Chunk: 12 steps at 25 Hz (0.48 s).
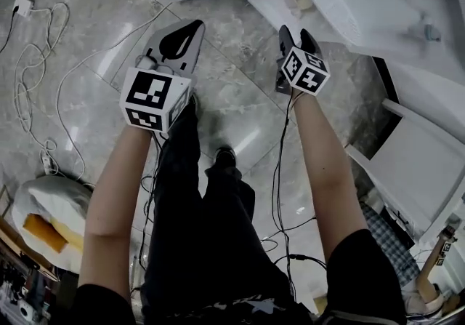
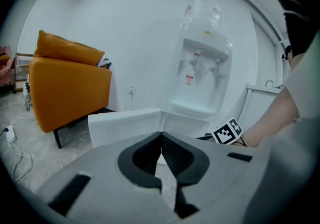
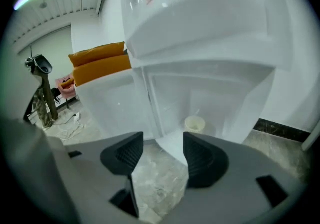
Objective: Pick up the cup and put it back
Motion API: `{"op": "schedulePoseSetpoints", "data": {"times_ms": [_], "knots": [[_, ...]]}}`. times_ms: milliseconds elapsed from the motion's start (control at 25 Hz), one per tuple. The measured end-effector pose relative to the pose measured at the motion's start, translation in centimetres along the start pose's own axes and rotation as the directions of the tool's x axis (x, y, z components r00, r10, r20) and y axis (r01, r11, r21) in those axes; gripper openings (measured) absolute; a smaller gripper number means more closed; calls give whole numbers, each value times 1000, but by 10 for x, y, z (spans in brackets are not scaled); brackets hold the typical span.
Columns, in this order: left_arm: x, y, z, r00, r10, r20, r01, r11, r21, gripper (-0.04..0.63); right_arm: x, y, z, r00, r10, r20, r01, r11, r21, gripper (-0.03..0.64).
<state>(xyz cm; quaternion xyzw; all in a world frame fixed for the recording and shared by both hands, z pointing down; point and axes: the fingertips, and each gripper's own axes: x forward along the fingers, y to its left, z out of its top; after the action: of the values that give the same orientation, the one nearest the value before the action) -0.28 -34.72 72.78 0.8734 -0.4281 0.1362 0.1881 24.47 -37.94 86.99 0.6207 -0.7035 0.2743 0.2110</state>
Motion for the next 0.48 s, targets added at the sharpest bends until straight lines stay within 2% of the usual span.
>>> {"op": "schedulePoseSetpoints", "data": {"times_ms": [120, 240, 480], "knots": [[-39, -23, 36, 1000, 8, -4, -8, 1000, 7, 9, -52, 25, 11, 999, 34, -32, -33, 999, 35, 255], [-80, -48, 68, 1000, 25, 4, -25, 999, -32, 9, -107, 45, 25, 996, 75, -56, -72, 996, 52, 255], [-157, -97, 121, 996, 84, 44, -81, 995, -64, 9, -206, 94, 68, 971, 229, -61, -231, 972, -36, 245]]}}
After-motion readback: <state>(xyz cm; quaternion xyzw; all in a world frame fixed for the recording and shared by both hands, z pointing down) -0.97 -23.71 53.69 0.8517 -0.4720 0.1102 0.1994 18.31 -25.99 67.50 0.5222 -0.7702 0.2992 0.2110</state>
